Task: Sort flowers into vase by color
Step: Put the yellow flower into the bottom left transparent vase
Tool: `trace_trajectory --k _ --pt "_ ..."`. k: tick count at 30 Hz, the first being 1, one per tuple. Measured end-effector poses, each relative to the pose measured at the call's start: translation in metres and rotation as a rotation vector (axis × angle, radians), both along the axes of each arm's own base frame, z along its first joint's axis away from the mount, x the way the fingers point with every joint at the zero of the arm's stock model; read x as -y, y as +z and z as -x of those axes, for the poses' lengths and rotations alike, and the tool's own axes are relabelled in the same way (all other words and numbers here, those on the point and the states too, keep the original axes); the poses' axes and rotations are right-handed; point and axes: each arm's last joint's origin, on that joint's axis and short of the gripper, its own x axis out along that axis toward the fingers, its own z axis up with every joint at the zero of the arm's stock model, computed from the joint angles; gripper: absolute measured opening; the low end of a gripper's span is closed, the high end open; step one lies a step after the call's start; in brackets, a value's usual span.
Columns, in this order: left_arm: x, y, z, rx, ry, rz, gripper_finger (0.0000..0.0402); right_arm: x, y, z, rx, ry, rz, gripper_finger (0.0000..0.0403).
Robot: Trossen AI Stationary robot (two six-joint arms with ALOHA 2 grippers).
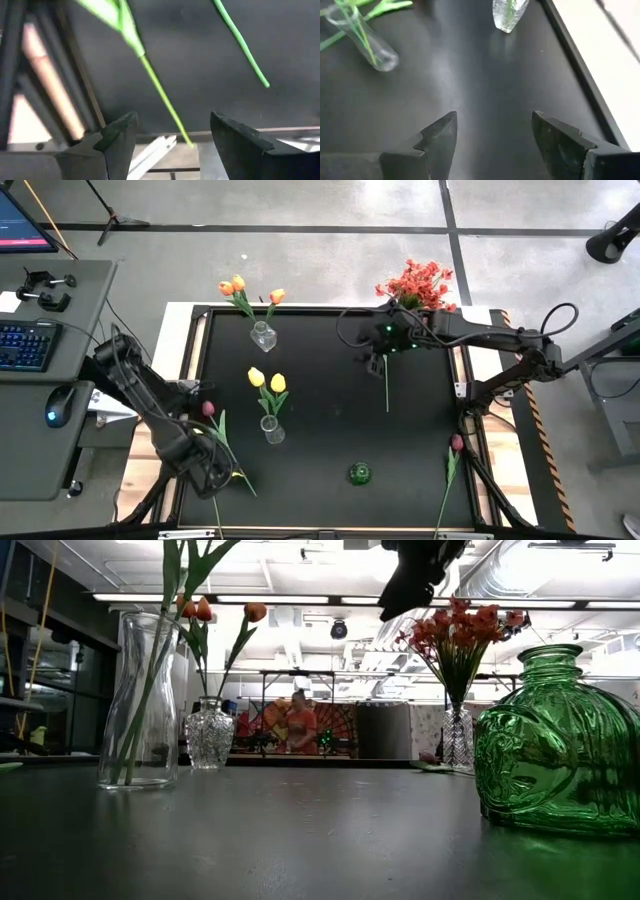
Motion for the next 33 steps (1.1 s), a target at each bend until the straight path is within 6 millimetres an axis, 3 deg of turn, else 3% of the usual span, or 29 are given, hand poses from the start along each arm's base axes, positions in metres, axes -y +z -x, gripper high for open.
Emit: trace_trajectory --k 5,13,23,33 --pt "-0.008 -0.03 0.007 -0.014 -0.002 -0.036 0.0239 -0.007 0.0 -0.002 0.016 -0.042 -0.076 0.0243" --pt "-0.021 -0.056 0.016 0.001 -0.005 -0.125 0.0239 -0.023 0.0 -0.004 0.036 -0.116 -0.199 0.0243" --pt "-0.016 -0.063 0.025 0.025 -0.054 -0.131 0.0239 -0.035 0.0 -0.006 0.04 -0.136 -0.223 0.0243" --pt "-0.011 -0.08 0.028 -0.088 -0.097 -0.174 0.0239 -0.035 -0.002 -0.003 -0.005 -0.085 -0.17 0.0243"
